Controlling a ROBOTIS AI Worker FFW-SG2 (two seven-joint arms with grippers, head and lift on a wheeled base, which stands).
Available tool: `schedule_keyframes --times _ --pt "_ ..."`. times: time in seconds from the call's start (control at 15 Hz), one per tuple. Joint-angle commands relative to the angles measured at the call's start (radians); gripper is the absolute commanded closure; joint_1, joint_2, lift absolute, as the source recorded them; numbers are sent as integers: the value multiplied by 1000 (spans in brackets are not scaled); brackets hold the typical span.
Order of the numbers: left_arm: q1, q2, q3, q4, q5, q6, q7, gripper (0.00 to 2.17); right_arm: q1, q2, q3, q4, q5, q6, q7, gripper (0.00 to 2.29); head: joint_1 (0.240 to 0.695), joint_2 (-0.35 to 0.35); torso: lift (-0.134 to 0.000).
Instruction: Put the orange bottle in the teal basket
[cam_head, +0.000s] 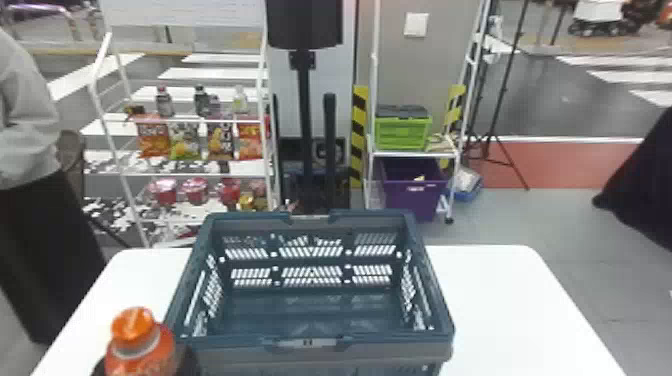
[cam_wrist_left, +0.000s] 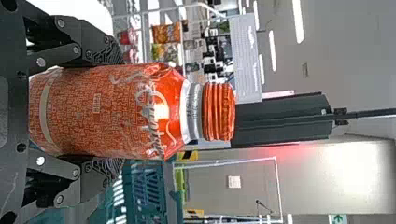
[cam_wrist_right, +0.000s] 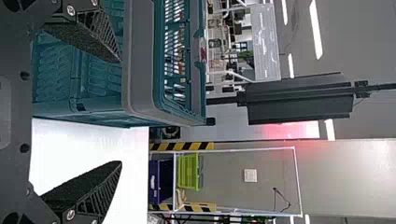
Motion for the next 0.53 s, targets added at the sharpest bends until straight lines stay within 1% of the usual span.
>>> schedule_keyframes --times 0.0,0.07,0.13,0.2,0.27,0.4,0.47 --pt "-77 -3 14 -98 -53 213 -49 2142 8 1 0 -3 4 0 0 117 499 0 0" --pt "-144 -2 12 -123 -63 335 -75 2142 11 1 0 -5 6 -3 0 120 499 0 0" --pt "-193 8 12 -136 -82 397 -96 2142 17 1 3 -8 7 -3 0 120 499 0 0" --pt "-230 20 12 -141 -85 434 -108 2142 23 1 6 -11 10 -3 0 120 499 0 0" --pt "-270 40 10 -146 -86 464 -138 2142 31 1 8 -14 16 -3 0 120 499 0 0" --pt "-341 72 9 -144 -109 507 -220 2142 39 1 9 -22 27 -3 -3 120 499 0 0" --pt "-385 94 9 -127 -114 538 -286 2142 42 1 9 -26 33 -3 -5 120 499 0 0"
